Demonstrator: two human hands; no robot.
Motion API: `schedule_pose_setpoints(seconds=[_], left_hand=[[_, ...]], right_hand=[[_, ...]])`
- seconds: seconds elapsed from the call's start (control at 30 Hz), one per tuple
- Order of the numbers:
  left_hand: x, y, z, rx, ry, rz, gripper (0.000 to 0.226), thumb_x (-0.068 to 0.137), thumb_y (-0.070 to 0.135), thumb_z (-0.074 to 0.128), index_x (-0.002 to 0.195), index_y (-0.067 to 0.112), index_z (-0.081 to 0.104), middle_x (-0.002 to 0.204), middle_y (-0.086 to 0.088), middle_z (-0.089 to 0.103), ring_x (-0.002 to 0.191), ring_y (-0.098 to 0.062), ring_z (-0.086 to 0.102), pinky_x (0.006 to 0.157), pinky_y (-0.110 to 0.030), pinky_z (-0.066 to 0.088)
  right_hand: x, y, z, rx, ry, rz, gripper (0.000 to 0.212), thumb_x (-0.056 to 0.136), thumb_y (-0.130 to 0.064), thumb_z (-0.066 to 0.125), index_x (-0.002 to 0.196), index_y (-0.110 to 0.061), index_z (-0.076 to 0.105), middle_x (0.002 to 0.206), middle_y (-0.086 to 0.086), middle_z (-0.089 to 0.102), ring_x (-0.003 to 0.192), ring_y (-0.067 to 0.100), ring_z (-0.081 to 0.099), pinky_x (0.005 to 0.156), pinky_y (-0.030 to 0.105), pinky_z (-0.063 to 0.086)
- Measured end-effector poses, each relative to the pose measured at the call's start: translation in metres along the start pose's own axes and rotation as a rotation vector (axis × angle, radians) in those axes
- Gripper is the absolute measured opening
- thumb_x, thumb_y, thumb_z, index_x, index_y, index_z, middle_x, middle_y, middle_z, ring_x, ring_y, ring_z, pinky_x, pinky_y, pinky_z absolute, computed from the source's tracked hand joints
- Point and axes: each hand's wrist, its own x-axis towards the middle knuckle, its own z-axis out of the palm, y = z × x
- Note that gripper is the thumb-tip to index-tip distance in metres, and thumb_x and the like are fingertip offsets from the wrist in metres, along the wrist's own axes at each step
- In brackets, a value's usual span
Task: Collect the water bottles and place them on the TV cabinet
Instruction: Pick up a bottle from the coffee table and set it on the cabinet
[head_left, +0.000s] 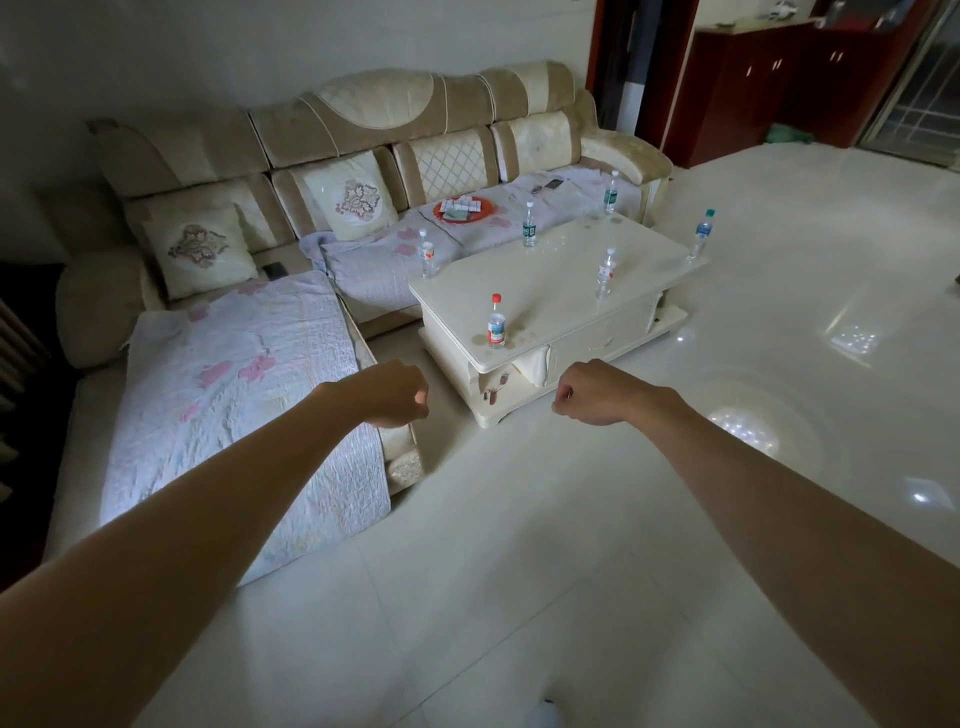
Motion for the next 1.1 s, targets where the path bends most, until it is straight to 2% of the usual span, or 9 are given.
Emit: schedule_pose_setpoints(seconds=[0.23,0.37,0.5,0.7,0.8,0.9,1.03,1.1], left_hand=[[0.083,0.002,-0.029,-0.032,0.038,-0.012,0.023,0.098,0.025,0.052,0.109,0.013,0.068,0.115,-0.006,0.066,0.106,-0.023,0.06,0.087,-0.03,0.044],[0.121,-0.008,-0.034,-0.017,-0.038,-0.019,0.027,0.099,0.027,0.052,0.116,0.011,0.066,0.119,-0.007,0.064,0.107,-0.022,0.059,0.083,-0.025,0.04],[0.165,-0.034,-0.041,-0.024,-0.034,-0.039,0.026,0.098,0.029,0.053,0.114,0.014,0.067,0.116,-0.008,0.066,0.091,-0.017,0.054,0.08,-0.026,0.041],[0.25,-0.082,-0.058,-0.039,-0.007,-0.045,0.026,0.099,0.026,0.051,0.114,0.011,0.067,0.117,-0.007,0.065,0.104,-0.022,0.059,0.08,-0.025,0.039],[0.301,-0.111,-0.068,-0.049,-0.019,-0.028,0.027,0.098,0.026,0.052,0.113,0.01,0.067,0.118,-0.009,0.065,0.108,-0.023,0.06,0.081,-0.026,0.04],[0.348,-0.137,-0.084,-0.047,-0.044,-0.002,0.028,0.098,0.027,0.051,0.113,0.009,0.067,0.119,-0.009,0.064,0.109,-0.024,0.059,0.086,-0.029,0.045],[0.406,-0.175,-0.102,-0.053,-0.058,0.015,0.028,0.098,0.025,0.051,0.108,0.007,0.069,0.112,-0.011,0.067,0.107,-0.026,0.061,0.085,-0.028,0.044],[0.424,-0.188,-0.101,-0.044,-0.079,0.018,0.026,0.097,0.028,0.052,0.106,0.011,0.07,0.109,-0.01,0.07,0.103,-0.025,0.064,0.086,-0.029,0.049]], right_hand=[[0.089,0.039,-0.038,-0.031,0.014,-0.036,0.023,0.082,-0.029,0.052,0.084,-0.011,0.066,0.09,0.007,0.067,0.086,0.026,0.063,0.081,0.037,0.054],[0.129,0.049,-0.043,-0.061,-0.039,-0.048,0.022,0.084,-0.027,0.053,0.065,-0.016,0.053,0.072,0.006,0.057,0.076,0.027,0.055,0.065,0.03,0.045],[0.178,0.053,-0.051,-0.062,-0.047,-0.059,0.024,0.084,-0.025,0.053,0.063,-0.013,0.051,0.074,0.009,0.06,0.076,0.028,0.057,0.066,0.032,0.044],[0.261,0.05,-0.064,-0.096,-0.07,-0.05,0.029,0.081,-0.022,0.049,0.055,-0.017,0.036,0.063,0.007,0.045,0.064,0.025,0.043,0.058,0.032,0.035],[0.306,0.05,-0.076,-0.072,-0.066,0.011,0.021,0.079,-0.021,0.049,0.06,-0.014,0.048,0.066,0.009,0.055,0.066,0.028,0.051,0.061,0.033,0.042],[0.35,0.051,-0.089,-0.044,-0.071,0.07,0.023,0.079,-0.022,0.05,0.078,-0.004,0.064,0.079,0.015,0.066,0.075,0.027,0.06,0.07,0.035,0.05],[0.403,0.052,-0.101,-0.049,-0.065,0.11,0.02,0.08,-0.024,0.051,0.079,-0.013,0.067,0.083,0.007,0.07,0.086,0.027,0.064,0.079,0.038,0.054],[0.417,0.051,-0.102,-0.047,-0.084,0.115,0.02,0.081,-0.025,0.052,0.082,-0.015,0.069,0.086,0.006,0.071,0.087,0.026,0.064,0.081,0.038,0.054]])
